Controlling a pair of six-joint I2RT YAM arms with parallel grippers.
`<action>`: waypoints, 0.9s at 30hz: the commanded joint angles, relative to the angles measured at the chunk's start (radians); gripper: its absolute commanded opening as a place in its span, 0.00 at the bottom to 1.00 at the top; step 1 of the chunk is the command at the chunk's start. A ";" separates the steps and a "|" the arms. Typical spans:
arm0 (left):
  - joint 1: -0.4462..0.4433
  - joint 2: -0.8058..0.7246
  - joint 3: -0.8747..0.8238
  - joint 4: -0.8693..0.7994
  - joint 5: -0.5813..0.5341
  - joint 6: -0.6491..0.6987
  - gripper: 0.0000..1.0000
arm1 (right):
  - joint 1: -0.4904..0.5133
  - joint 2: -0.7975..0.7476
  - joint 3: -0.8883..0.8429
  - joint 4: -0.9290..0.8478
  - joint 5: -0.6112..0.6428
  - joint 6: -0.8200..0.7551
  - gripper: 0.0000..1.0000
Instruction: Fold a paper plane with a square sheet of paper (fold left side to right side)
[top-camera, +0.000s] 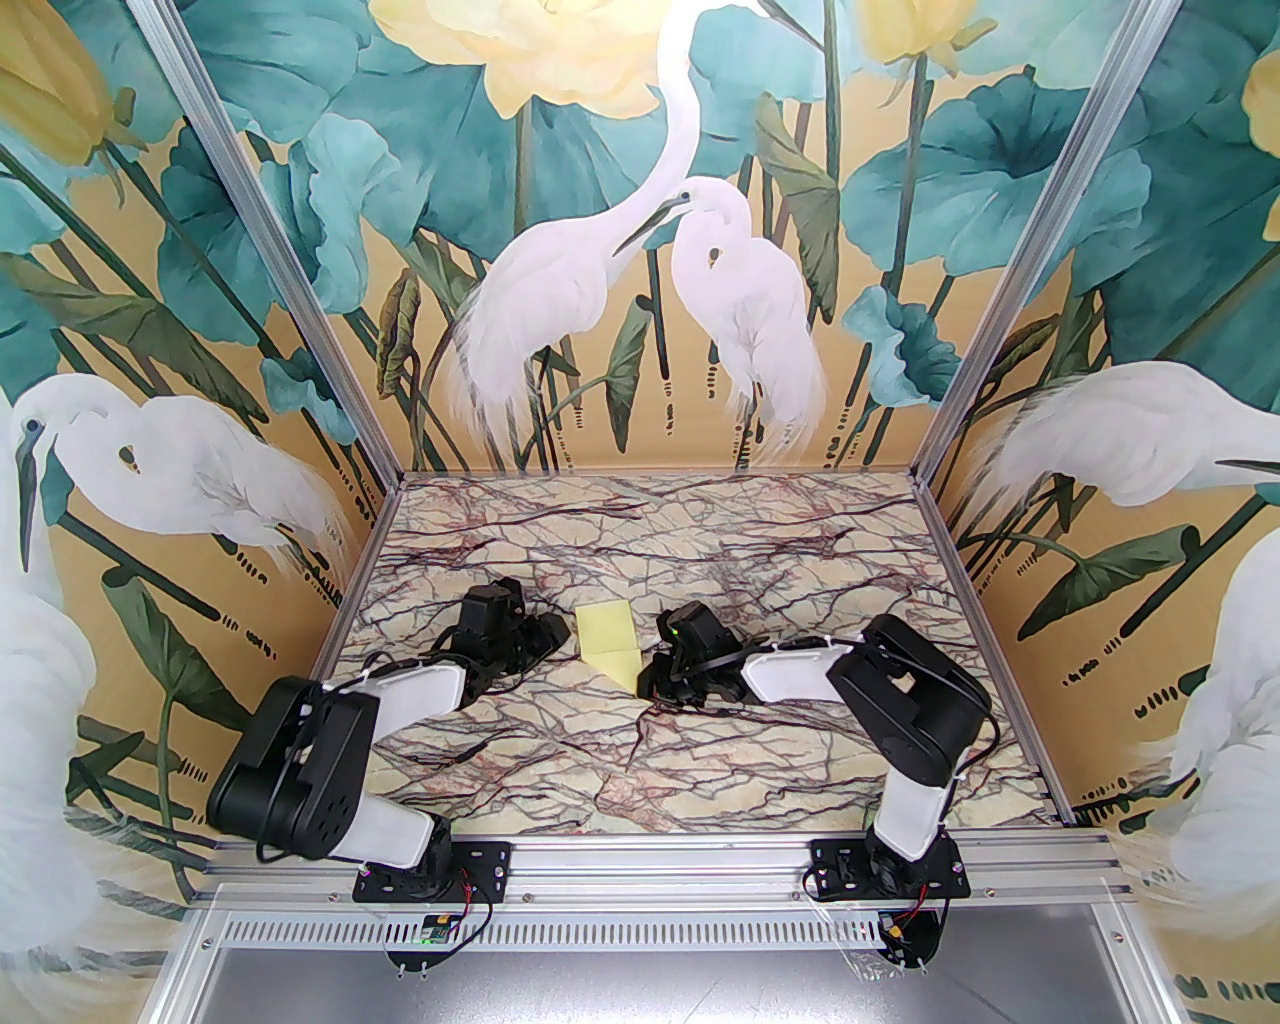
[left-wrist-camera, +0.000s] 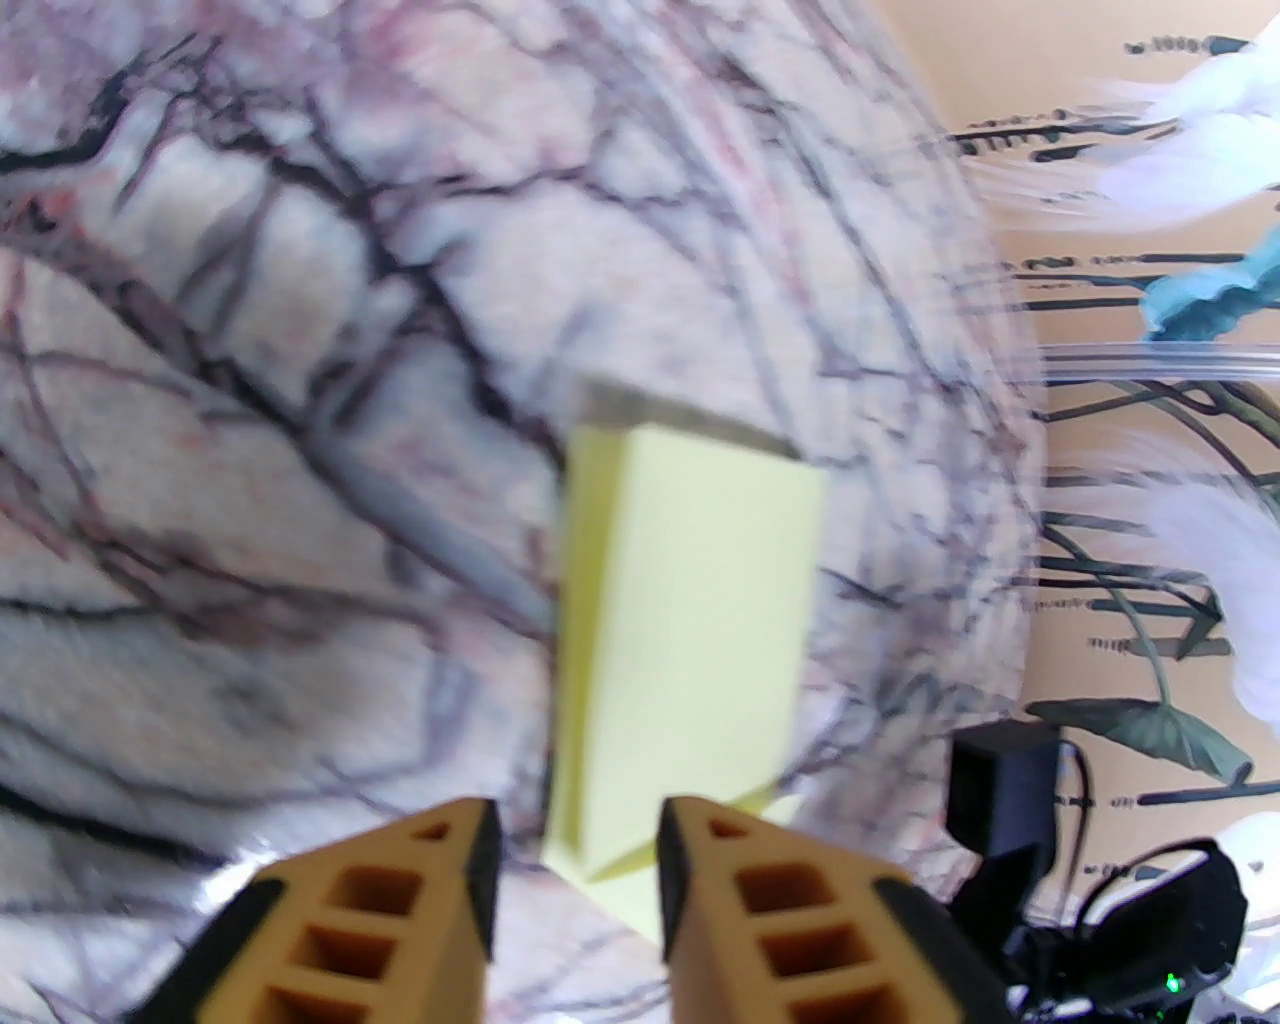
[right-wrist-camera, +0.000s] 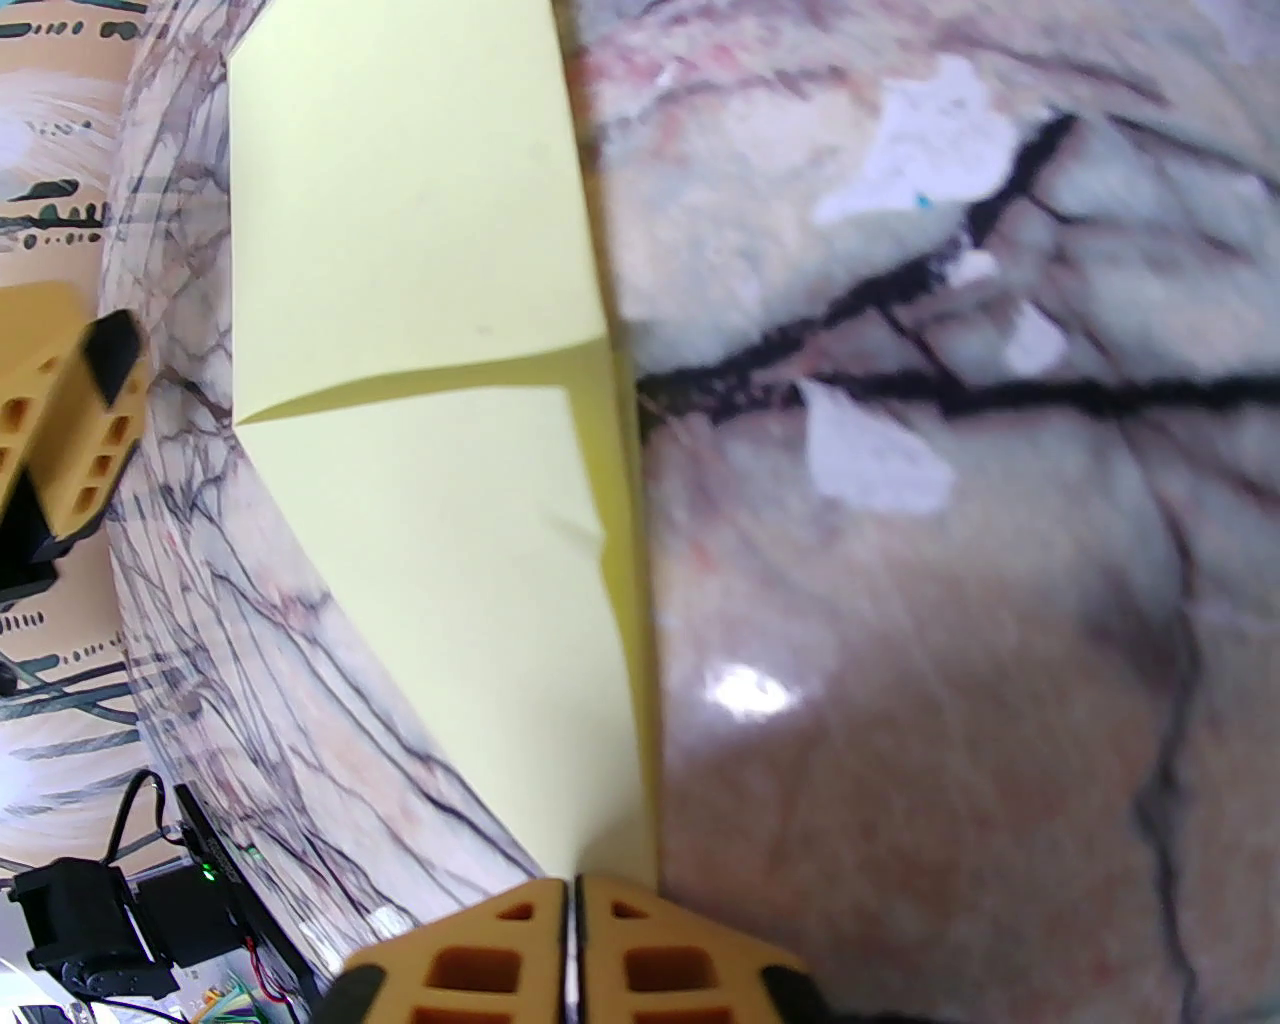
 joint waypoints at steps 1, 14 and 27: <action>-0.017 -0.026 -0.028 -0.019 0.042 -0.006 0.41 | 0.002 -0.043 0.083 -0.107 0.034 -0.074 0.15; -0.091 0.035 -0.055 0.046 0.040 -0.033 0.44 | -0.061 0.088 0.267 -0.224 0.032 -0.181 0.15; -0.121 0.093 -0.039 0.092 0.068 -0.026 0.43 | -0.058 0.194 0.303 -0.195 -0.004 -0.181 0.15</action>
